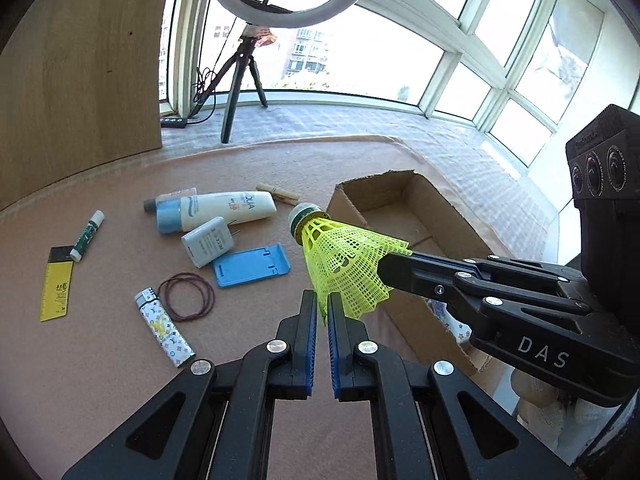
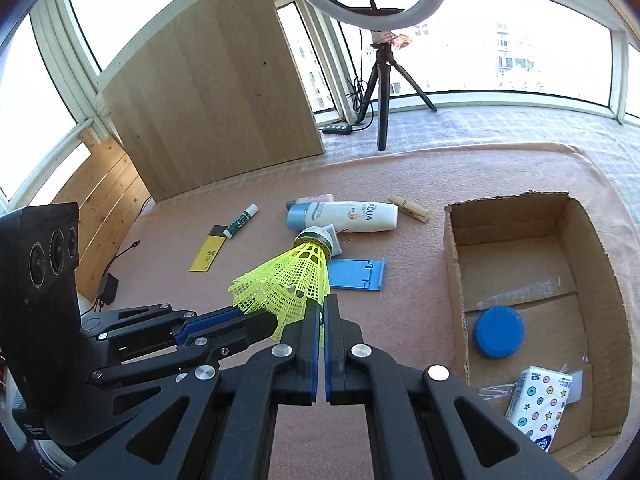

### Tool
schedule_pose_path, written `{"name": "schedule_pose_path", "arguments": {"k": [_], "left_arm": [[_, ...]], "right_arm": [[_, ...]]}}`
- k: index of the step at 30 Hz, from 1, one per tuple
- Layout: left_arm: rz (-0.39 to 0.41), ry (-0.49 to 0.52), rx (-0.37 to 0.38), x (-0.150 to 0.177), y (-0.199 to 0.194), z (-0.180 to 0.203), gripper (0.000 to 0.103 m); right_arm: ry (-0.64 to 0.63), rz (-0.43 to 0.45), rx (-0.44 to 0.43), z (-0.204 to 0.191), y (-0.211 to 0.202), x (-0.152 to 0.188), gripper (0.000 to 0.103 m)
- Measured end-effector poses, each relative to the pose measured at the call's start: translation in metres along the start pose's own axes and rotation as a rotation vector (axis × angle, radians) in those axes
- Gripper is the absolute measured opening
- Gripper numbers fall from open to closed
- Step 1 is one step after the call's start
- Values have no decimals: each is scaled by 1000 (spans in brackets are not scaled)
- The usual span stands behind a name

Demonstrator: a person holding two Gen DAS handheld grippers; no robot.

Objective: Organize objects
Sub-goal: 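Carry the shuttlecock into the box and open the right tool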

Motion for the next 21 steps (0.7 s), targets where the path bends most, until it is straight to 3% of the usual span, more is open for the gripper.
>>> {"name": "schedule_pose_path", "arguments": {"k": [12, 21], "left_arm": [[-28, 133, 100, -10, 28, 101, 5], [-42, 189, 122, -10, 38, 134, 6]], "right_arm": [[111, 80, 136, 75, -67, 17, 2], [161, 98, 201, 109, -86, 26, 2]]}}
Point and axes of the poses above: each gripper's, at about its wrist camera, not at the fingertips, and y roughly the way its jaws point, z to its right, x to its underside, the point moved 4 cm from there along y, roughly the way its jaws point, and after that the axes turned 11 degrees about -x, right-handed, at the moved point
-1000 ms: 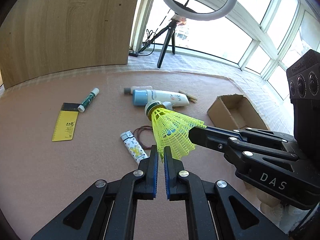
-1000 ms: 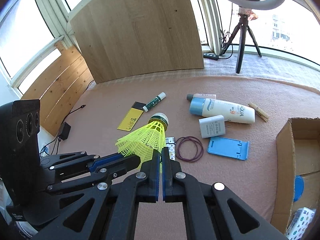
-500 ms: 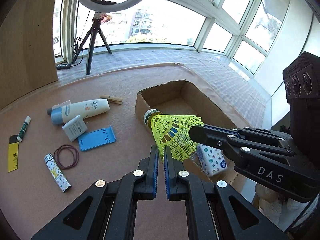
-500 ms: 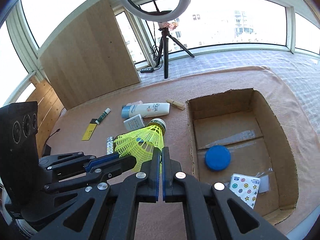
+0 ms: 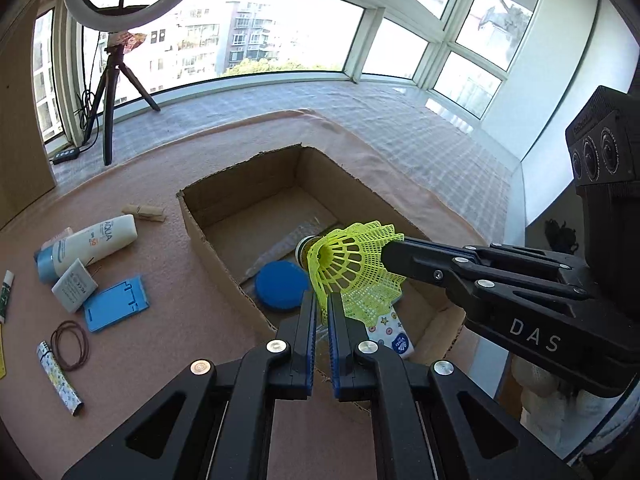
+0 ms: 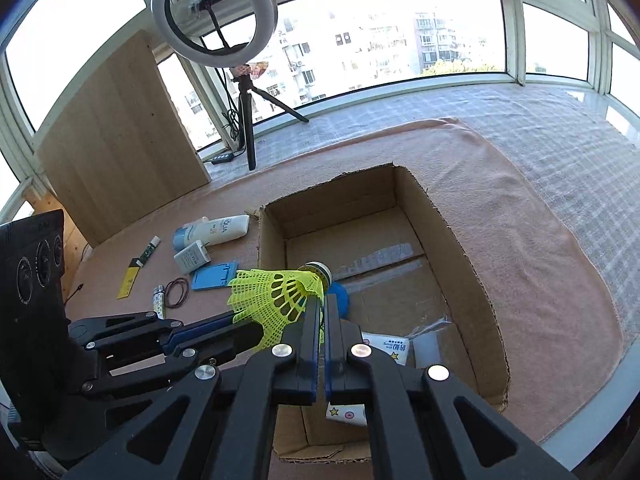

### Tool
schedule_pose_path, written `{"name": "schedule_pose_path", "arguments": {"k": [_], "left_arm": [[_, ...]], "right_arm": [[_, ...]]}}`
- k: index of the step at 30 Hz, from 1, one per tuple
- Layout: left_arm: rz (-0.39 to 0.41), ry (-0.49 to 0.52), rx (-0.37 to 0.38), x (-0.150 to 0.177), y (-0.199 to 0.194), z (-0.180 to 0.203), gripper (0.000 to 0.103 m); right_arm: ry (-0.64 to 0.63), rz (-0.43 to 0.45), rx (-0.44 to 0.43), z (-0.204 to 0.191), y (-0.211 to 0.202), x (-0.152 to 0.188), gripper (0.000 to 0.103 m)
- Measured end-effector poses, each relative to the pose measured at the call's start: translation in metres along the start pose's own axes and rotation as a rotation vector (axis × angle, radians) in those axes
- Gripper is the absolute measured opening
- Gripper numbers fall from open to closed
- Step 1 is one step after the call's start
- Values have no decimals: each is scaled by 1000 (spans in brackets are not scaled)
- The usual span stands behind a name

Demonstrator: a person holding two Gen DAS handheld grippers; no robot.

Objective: Organize objects
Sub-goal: 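Carry the shuttlecock into the box and open the right tool, then move the left tool toward the patterned lighter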

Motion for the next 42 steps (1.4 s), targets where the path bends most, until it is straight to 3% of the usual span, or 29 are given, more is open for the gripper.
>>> {"name": "schedule_pose_path", "arguments": {"k": [2, 4, 5, 6, 7, 8, 20, 28, 33, 42], "left_arm": [[-13, 4, -13, 0, 1, 1, 17], [-18, -11, -47, 1, 2, -4, 61], [-19, -12, -69, 3, 2, -7, 63], [-23, -19, -64, 5, 2, -10, 63], [-31, -34, -57, 6, 2, -15, 63], [-34, -47, -56, 7, 1, -19, 63], [-45, -139, -146, 33, -10, -76, 63], [-100, -299, -349, 66, -8, -171, 63], [-135, -366, -424, 80, -4, -214, 66], [-192, -365, -489, 87, 22, -235, 67]], "right_arm": [[5, -3, 9, 3, 0, 1, 2], [12, -15, 23, 6, 2, 3, 6], [16, -32, 33, 8, 4, 3, 19], [30, -54, 41, 12, 7, 4, 30], [55, -77, 54, 17, 10, 5, 57], [70, -80, 60, 21, 10, 6, 63], [65, -39, 43, 14, 1, 9, 63], [45, -38, 5, -1, -1, 9, 63], [33, -46, -27, -13, 1, 8, 63], [-20, -113, -129, -56, 26, 10, 63]]}}
Point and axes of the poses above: each gripper's, at about its wrist camera, not at the fingertips, and y roughly the way its jaws point, z to its right, x to its underside, the point moved 4 cm from there along y, roughly the way its jaws point, and after that the axes turned 11 degrees about -x, right-handed, at the moved point
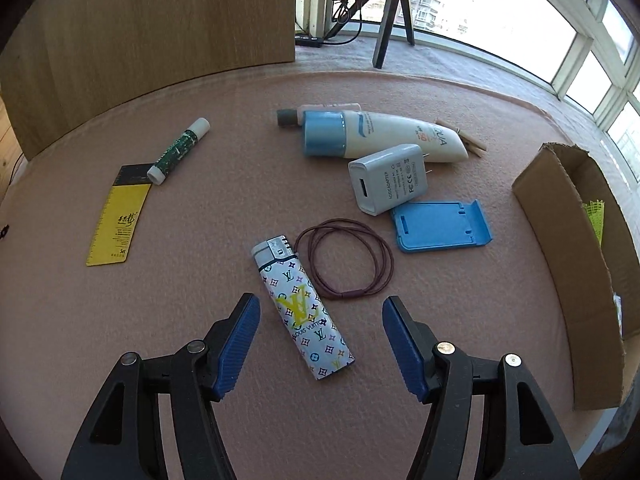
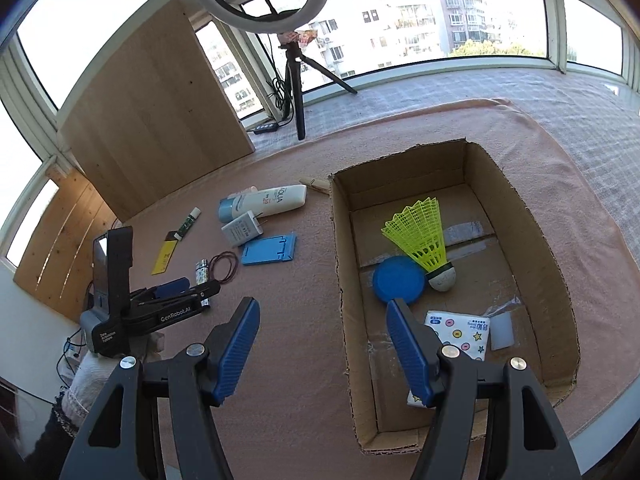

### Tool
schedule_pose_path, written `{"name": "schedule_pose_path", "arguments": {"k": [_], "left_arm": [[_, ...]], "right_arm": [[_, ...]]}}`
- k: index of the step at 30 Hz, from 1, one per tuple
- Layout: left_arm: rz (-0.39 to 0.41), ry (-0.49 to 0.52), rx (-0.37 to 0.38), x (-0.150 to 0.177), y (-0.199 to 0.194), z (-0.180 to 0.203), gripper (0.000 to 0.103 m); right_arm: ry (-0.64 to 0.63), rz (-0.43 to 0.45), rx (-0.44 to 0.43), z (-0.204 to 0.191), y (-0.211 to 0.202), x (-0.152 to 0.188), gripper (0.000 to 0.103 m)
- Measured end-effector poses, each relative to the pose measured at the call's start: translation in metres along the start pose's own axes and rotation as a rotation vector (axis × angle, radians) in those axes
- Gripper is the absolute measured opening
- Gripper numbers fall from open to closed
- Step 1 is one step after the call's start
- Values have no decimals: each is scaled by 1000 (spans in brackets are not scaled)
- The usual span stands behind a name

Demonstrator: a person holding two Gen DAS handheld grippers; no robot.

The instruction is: Organize objects

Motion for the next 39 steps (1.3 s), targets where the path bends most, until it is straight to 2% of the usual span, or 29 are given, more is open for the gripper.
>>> {"name": "schedule_pose_path", "arguments": {"k": [4, 9, 13, 14, 21, 26, 31, 35, 39], "left_arm": [[-8, -3, -10, 4, 8, -7, 64], [6, -11, -25, 6, 8, -25, 45], [10, -33, -18, 5, 10, -39, 29], [11, -39, -17, 6, 10, -43, 27], [14, -72, -2, 13, 9, -66, 26], [17, -103, 8, 21, 8, -83, 26], [24, -122, 13, 27, 6, -96, 26], [30, -137, 28, 28, 7, -99, 26], [35, -146, 38, 28, 7, -100, 25]], "right_arm": [[-13, -49, -51, -17, 25, -1, 63], [12, -123, -102, -30, 65, -2, 63], [24, -178, -110, -37, 99, -3, 63], [27, -192, -113, -39, 108, -3, 63], [47, -284, -118, -51, 166, -12, 60], [55, -346, -82, -55, 202, -16, 45], [-2, -353, -21, -67, 218, -26, 43], [-113, -365, 53, -82, 229, -26, 42], [-237, -369, 126, -95, 235, -21, 30]]}}
Point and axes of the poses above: each gripper's, at about its wrist camera, not at the fingertips, and y roughly the way its jaws point, z to its right, x to its underside, the point moved 4 cm from there along y, roughly the way its jaws point, and after that the axes turned 11 degrees about -x, right-handed, at the moved point
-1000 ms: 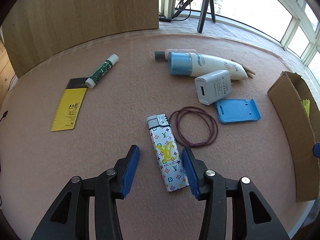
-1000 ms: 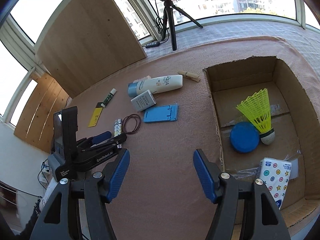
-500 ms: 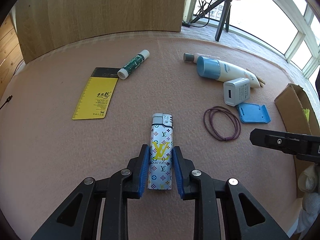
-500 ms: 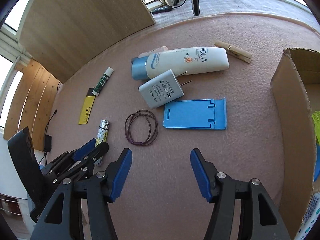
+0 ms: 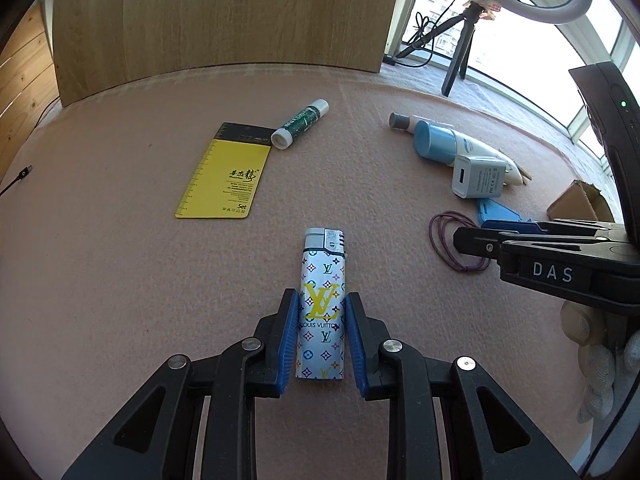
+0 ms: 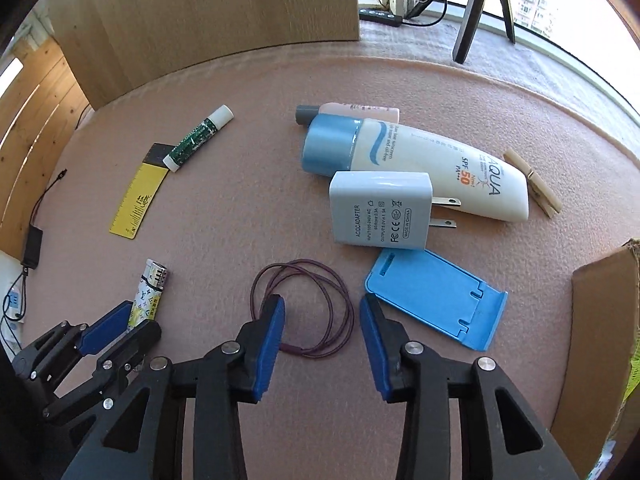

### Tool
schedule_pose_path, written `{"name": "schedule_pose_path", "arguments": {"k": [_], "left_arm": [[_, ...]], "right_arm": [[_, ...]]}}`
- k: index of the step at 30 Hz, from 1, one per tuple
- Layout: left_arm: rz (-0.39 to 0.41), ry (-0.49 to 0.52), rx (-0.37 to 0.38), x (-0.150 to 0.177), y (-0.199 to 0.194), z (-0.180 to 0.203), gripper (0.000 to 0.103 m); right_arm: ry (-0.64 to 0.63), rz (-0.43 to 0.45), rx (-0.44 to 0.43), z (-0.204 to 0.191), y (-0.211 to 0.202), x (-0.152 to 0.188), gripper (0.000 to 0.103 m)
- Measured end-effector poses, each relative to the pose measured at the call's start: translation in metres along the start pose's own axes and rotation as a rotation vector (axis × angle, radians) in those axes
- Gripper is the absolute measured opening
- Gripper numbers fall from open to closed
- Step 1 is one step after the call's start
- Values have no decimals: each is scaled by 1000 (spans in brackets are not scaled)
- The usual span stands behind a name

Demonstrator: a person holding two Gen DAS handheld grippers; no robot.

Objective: Organize objects
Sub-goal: 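Grasp the brown rubber band with the right tool while the left tool holds the lighter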

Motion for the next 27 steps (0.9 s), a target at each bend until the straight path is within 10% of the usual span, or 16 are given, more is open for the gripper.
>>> {"name": "schedule_pose_path", "arguments": {"k": [5, 27], "left_arm": [[3, -11, 5, 0, 0, -1, 25], [2, 7, 147, 18, -44, 29, 25]], "right_arm": [[-102, 10, 51, -5, 1, 4, 3], [47, 178, -162, 21, -92, 60, 2]]}}
Point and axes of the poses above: each gripper's, at about its wrist camera, not at the fingertips, and y roughly the way its jaws point, z to its right, x to its underside, the point moved 4 cm from there along y, roughly the way its jaws point, and after that the axes turned 11 degrees about -x, right-handed, at the moved point
